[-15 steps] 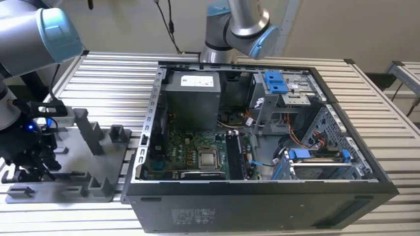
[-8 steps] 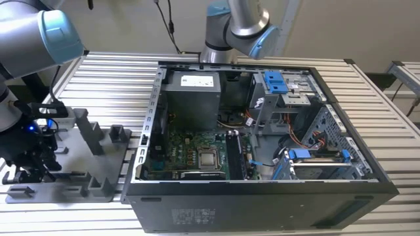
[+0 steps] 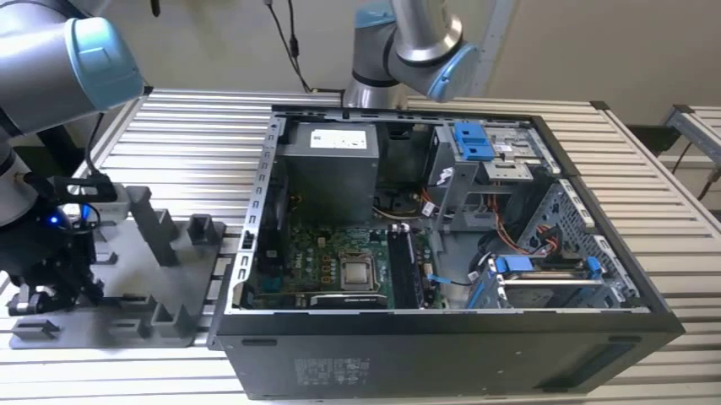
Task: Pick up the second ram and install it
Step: 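Pick up the second ram and move it above second insertion slot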
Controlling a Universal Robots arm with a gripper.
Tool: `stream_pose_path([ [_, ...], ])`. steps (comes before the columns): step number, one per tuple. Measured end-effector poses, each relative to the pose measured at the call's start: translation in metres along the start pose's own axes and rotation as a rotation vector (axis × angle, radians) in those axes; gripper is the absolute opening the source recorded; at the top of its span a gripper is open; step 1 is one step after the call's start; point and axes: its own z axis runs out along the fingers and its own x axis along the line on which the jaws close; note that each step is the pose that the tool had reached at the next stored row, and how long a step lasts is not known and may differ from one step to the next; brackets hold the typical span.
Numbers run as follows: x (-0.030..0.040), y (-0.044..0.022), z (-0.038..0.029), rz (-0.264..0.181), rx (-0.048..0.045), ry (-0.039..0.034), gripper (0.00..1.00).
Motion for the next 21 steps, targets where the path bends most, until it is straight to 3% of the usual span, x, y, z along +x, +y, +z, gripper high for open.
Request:
stream_pose_path([
  [1,0.0,0.0,0.0,0.0,0.0,0.0001,0.21],
  [2,0.0,0.0,0.0,0.0,0.0,0.0001,0.15],
  [21,-0.0001,0.0001,0.0,0.0,0.0,0.0006,0.14],
])
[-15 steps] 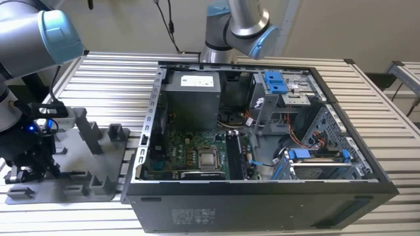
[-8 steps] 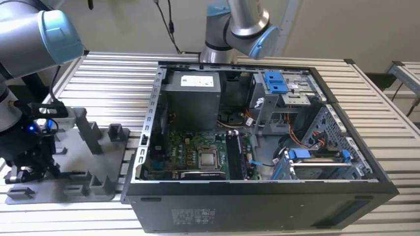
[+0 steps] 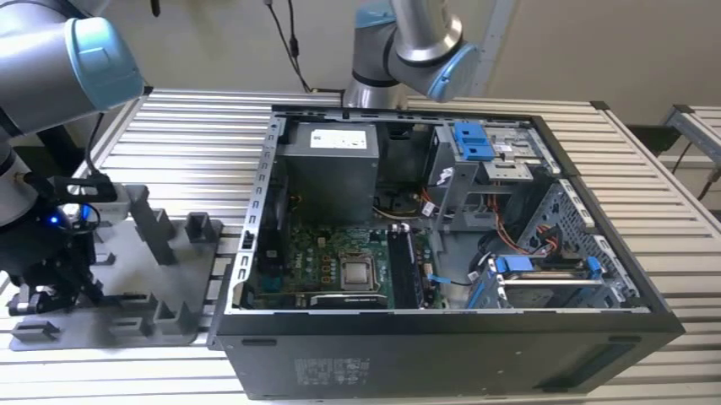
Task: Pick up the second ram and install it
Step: 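Pick up the second ram and move it above second insertion slot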
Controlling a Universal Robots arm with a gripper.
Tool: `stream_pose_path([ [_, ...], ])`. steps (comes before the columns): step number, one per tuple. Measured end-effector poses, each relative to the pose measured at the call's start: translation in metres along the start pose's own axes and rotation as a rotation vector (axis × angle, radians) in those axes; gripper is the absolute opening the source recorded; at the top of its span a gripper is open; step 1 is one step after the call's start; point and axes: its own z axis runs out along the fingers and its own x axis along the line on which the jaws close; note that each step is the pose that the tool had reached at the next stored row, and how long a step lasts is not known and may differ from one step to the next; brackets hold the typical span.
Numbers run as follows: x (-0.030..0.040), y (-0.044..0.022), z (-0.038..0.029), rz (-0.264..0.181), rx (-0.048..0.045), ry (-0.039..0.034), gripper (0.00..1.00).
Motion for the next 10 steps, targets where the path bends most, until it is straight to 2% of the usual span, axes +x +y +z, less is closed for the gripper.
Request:
stream_pose_path([
  [4,0.0001,0.0,-0.0021,0.0,0.0,0.0,0.14],
  [10,0.0001,-0.0002,-0.0091,0.0,0.0,0.0,0.14],
])
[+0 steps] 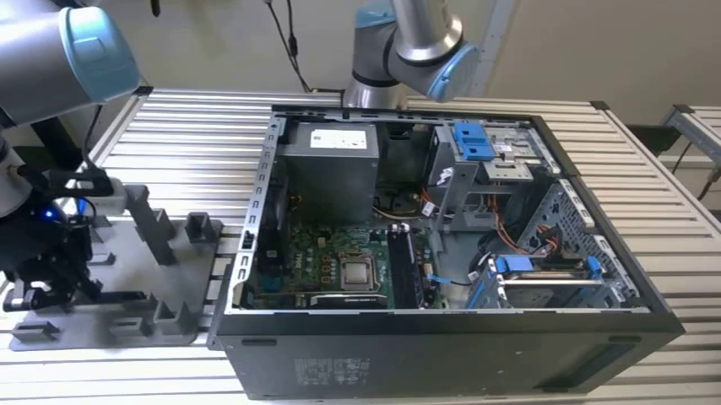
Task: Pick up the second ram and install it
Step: 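Pick up the second ram and move it above second insertion slot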
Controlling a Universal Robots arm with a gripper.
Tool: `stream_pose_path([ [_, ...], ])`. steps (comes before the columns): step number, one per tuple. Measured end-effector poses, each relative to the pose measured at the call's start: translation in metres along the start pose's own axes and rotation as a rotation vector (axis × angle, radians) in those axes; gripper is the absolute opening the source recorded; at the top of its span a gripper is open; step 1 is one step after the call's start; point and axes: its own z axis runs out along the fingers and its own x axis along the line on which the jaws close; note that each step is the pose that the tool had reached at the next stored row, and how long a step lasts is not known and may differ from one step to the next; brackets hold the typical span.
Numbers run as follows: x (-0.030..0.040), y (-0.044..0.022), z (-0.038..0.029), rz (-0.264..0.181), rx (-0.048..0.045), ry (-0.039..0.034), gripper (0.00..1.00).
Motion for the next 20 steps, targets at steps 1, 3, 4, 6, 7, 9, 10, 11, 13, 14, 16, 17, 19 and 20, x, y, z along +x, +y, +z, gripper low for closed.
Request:
stream_pose_path([
  [1,0.0,0.0,-0.0012,0.0,0.0,0.0,0.14],
  [3,0.0001,-0.0002,-0.0043,0.0,-0.0001,0.0,0.14],
  [4,0.0001,-0.0003,-0.0063,0.0,0.0,0.0,0.14],
  [6,0.0001,-0.0004,-0.0101,0.0,0.0,0.0,0.14],
  [7,0.0,-0.0004,-0.0117,0.0,0.0,0.0,0.14],
  [9,0.0,-0.0005,-0.015,0.0,0.0,0.0,0.14],
  [10,0.0,-0.0005,-0.0166,0.0,0.0,0.0,0.14],
  [11,0.0,-0.0005,-0.0182,0.0,0.0,0.0,0.14],
  [13,0.0,-0.0006,-0.021,0.0,0.0,0.0,0.14],
  [14,0.0,-0.0006,-0.022,0.0,0.0,0.0,0.14],
  [16,0.0,-0.0007,-0.0236,0.0,0.0,0.0,0.14],
  [17,0.0,-0.0007,-0.0245,0.0,0.0002,-0.0001,0.14],
  [19,0.0,-0.0008,-0.0273,0.0,0.0,0.0,0.14],
  [20,0.0,-0.0008,-0.0287,0.0,0.0,0.0,0.14],
])
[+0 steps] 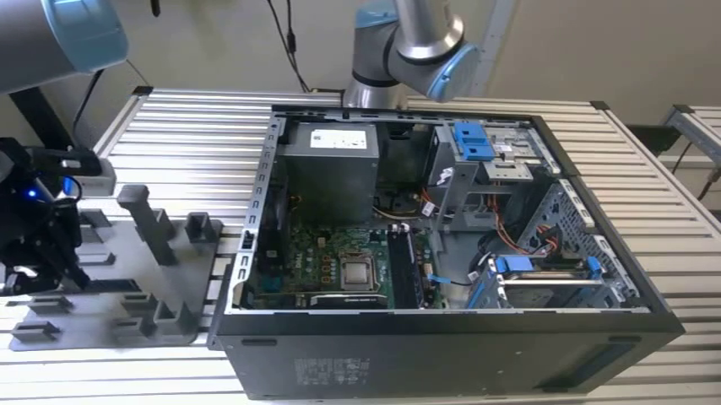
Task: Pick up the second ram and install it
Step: 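Pick up the second ram and move it above second insertion slot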
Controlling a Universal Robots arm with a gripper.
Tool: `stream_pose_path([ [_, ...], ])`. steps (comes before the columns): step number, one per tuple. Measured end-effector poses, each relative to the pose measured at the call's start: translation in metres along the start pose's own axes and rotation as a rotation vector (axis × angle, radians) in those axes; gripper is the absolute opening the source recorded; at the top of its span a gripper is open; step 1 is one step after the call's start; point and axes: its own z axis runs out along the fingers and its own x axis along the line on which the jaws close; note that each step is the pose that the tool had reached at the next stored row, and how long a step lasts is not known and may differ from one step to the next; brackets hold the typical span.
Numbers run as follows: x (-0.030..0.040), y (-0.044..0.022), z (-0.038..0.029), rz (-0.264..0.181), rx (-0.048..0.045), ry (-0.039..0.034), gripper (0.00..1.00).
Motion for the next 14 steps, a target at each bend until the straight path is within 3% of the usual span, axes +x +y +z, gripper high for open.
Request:
stream_pose_path([
  [14,0.0,-0.0005,-0.0187,0.0,0.0,0.0,0.14],
])
